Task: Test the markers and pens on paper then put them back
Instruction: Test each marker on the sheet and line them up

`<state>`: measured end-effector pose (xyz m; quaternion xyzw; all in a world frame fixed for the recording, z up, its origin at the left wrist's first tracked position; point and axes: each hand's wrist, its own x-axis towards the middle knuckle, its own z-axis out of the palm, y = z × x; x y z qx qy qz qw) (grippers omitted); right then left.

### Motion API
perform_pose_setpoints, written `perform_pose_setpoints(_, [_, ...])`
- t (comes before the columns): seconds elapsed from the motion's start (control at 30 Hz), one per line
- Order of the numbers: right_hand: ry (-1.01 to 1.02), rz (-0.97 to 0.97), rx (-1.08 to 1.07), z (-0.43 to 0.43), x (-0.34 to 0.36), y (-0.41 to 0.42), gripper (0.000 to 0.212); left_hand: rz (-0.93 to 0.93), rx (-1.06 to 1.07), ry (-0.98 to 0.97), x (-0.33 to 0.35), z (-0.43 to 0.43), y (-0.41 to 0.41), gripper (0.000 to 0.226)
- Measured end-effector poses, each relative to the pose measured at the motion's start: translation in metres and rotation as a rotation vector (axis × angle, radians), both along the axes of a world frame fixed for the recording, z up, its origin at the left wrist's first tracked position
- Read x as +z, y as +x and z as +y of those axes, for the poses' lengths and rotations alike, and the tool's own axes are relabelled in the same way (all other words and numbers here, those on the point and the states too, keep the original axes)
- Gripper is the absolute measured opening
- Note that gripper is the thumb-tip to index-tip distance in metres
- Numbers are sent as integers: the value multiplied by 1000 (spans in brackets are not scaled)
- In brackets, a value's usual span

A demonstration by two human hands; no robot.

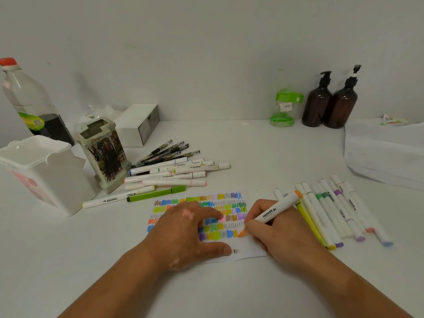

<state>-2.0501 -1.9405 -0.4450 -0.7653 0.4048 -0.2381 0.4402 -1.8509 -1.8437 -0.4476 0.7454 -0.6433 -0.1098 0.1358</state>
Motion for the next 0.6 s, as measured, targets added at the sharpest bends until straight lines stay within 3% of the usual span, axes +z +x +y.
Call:
perform_pose_setpoints(0.4, [-32, -20, -18, -1, -2, -1, 15, 2, -1, 4, -1, 0, 0, 79])
perform_pose_setpoints(0.53, [50, -283, -94, -6, -1, -3, 14, 41, 17, -43, 0, 2, 0, 73])
perform_pose_setpoints(0.6, [150, -436, -96, -8, 4, -3, 8, 185, 76, -174, 3, 2, -1, 44])
